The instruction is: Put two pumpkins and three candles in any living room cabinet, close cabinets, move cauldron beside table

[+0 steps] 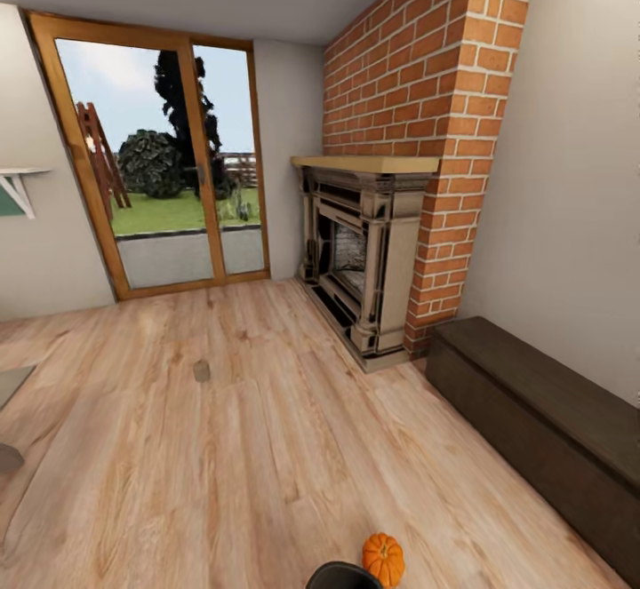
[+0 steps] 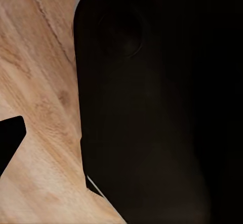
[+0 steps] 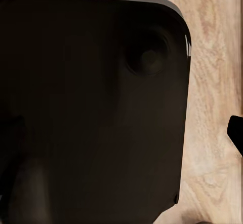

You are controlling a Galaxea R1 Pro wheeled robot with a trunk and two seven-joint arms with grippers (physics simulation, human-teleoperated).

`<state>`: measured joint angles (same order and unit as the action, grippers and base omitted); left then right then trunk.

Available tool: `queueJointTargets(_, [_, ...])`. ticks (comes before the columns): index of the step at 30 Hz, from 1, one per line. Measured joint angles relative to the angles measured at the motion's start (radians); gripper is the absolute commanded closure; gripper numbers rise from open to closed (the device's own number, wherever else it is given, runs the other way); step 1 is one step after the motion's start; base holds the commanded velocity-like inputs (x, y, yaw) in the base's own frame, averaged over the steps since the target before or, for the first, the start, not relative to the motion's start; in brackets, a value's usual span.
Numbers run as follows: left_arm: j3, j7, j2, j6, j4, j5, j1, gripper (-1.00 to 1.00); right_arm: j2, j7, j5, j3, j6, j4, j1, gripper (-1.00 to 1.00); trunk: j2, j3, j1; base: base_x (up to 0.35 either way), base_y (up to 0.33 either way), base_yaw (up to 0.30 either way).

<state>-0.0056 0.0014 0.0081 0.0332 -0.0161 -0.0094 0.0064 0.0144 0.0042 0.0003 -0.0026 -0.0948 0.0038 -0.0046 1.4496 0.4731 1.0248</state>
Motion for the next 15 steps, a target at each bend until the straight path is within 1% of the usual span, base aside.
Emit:
queueJointTargets(3, [0.0, 0.0, 0.001, 0.0, 0.001, 0.001, 0.0, -1.0, 0.001, 0.0, 0.0, 0.0, 0.0, 0.0, 0.0, -1.0, 0.0, 0.0, 0.0, 0.087, 0.023, -0.006])
queueJointTargets(6, [0.0, 0.0, 0.001, 0.001, 0.0, 0.001, 0.0, -1.0, 0.001, 0.0, 0.0, 0.0, 0.0, 0.0, 0.0, -1.0, 0.0, 0.0, 0.0, 0.209, 0.073, -0.001])
queueJointTargets(11, [0.0, 0.0, 0.001, 0.001, 0.001, 0.001, 0.0, -1.0, 0.001, 0.0, 0.001, 0.0, 0.0, 0.0, 0.0, -1.0, 0.0, 0.0, 0.0, 0.101, 0.013, 0.0])
queueJointTargets(15, [0.0, 0.0, 0.001, 0.0, 0.0, 0.001, 0.0, -1.0, 0.001, 0.0, 0.001, 0.0, 0.0, 0.0, 0.0, -1.0, 0.0, 0.0, 0.0, 0.178, 0.002, 0.0])
